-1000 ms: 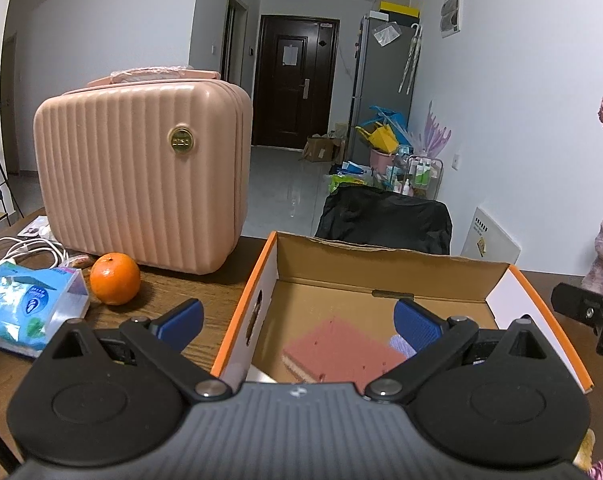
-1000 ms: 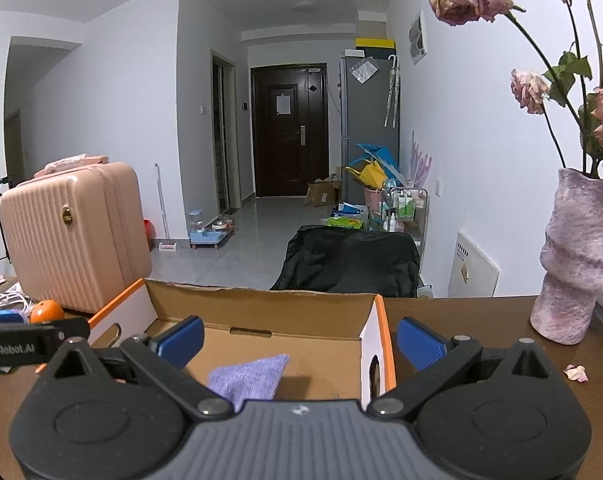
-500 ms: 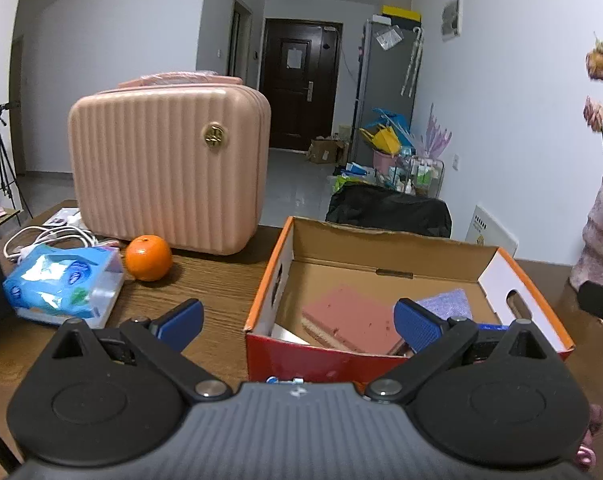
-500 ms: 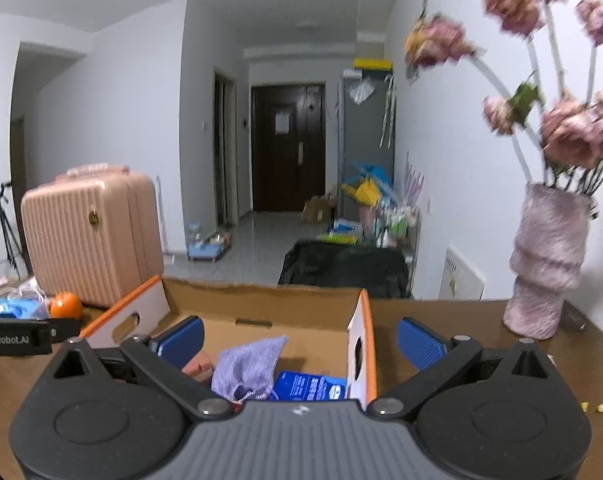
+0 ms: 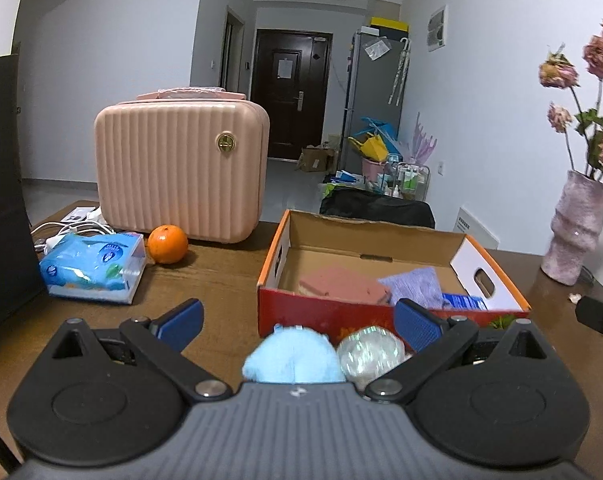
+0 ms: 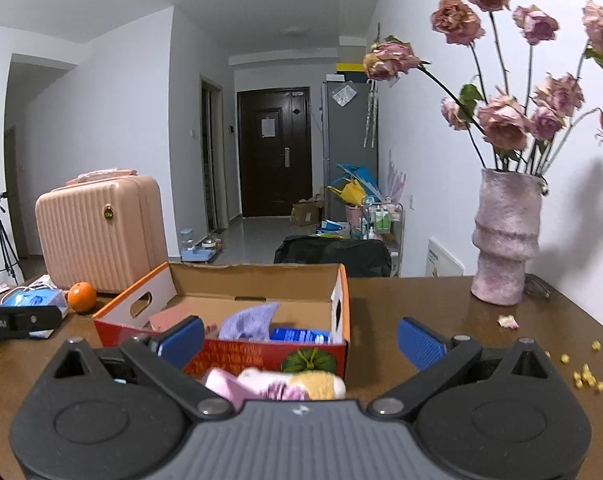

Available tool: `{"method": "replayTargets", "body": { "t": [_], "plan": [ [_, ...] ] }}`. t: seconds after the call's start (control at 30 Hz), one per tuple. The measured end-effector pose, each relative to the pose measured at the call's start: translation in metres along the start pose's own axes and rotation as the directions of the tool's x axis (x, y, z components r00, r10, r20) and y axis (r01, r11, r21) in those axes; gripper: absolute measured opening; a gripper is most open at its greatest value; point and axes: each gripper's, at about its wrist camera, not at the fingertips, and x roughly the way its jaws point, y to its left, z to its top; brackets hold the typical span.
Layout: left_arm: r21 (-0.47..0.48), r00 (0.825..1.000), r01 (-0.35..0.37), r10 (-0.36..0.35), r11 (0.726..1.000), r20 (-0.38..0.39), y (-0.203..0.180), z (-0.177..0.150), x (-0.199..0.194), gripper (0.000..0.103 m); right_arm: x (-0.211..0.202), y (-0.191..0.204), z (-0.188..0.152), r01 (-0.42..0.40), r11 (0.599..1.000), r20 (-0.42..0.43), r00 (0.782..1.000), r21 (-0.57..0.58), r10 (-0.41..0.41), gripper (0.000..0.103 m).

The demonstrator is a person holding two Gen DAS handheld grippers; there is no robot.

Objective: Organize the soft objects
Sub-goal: 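Withdraw both tools from the box back toward the soft pile, then move the left tool to the white round puff and close on it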

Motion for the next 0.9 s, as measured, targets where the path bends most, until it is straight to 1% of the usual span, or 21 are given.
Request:
{"method": "replayTargets", "body": {
  "t": [0.27, 0.5, 0.7, 0.9],
  "plan": [
    [0.033, 1.0, 0.022, -0.022, 0.999, -0.007, -0.005, -0.022, -0.03, 0.103, -0.024, 0.007, -0.024, -0.01, 1.0, -0.023, 1.0, -0.002, 0.01, 0.103],
    [0.052, 0.999, 0.037, -0.036, 0.998, -0.021, -0.007, -0.038, -0.045, 0.103, -0.041, 0.012, -0.038, -0.011, 1.0, -0.027, 1.0, -0.009, 0.011, 0.103],
    [0.072, 0.998, 0.051, -0.048, 0.996, -0.051, -0.011, -0.053, -0.05, 0.103, -0.048, 0.012, -0.05, -0.009, 1.0, -0.043, 0.999, -0.021, 0.008, 0.103],
    [0.095, 0.994, 0.062, -0.054, 0.993, -0.093, -0.014, -0.065, -0.044, 0.103, -0.047, 0.01, -0.062, -0.004, 1.0, -0.065, 0.998, -0.026, 0.002, 0.103]
  ]
}}
